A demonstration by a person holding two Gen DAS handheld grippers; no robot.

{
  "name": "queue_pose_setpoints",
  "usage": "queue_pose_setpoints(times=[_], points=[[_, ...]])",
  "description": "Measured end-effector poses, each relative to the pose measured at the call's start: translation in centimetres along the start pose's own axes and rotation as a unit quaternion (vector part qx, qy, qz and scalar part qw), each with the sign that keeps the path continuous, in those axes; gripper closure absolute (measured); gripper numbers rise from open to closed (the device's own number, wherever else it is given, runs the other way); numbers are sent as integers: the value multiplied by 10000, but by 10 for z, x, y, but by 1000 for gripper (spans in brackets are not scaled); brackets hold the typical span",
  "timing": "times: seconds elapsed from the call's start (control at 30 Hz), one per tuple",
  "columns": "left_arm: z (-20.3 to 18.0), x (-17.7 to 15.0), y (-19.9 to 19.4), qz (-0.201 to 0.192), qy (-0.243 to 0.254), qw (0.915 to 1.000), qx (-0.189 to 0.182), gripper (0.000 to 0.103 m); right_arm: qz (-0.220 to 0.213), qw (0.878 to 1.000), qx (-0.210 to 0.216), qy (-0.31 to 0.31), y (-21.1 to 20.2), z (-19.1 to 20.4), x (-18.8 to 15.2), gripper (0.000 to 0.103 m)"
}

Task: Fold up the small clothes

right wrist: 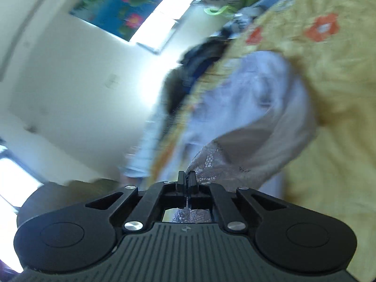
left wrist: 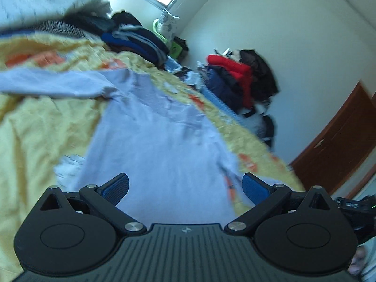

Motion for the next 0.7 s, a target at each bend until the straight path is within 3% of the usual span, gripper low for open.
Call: queue_pose_setpoints(times=[0.07, 0.13, 0.2, 0.37, 0.5, 0.7], points=[[3, 4, 2, 195, -573, 9970, -491, 0, 231, 9969, 754, -60, 28, 33, -2, 98], [10, 8, 4, 353, -1041, 9909, -772, 0, 703, 9922, 951, -396, 58, 55, -19, 98], [18, 9, 5, 383, -1263, 9879, -812, 0, 1069, 9901, 704, -577, 82, 52, -35, 98], [35, 12, 0, 297, -1320, 9894, -520, 0, 1576, 9869, 250, -242, 115, 19, -64, 97], [35, 23, -12, -28, -1114, 9931, -371, 0, 1705, 9845, 307, -281, 129, 30, -80, 97], [28, 39, -30, -467, -677, 9963, -253, 0, 2282, 9723, 67, -498, 176, 24, -119, 97]])
Point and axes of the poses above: each gripper's, at about its wrist camera, not at the fingertips, and y roughly the way its jaws point, z to its left, x to its top, the point moved 8 cm from there along y, roughly the way its jaws point, and after that the axes turned 11 degrees about -y, right-handed, at the moved point
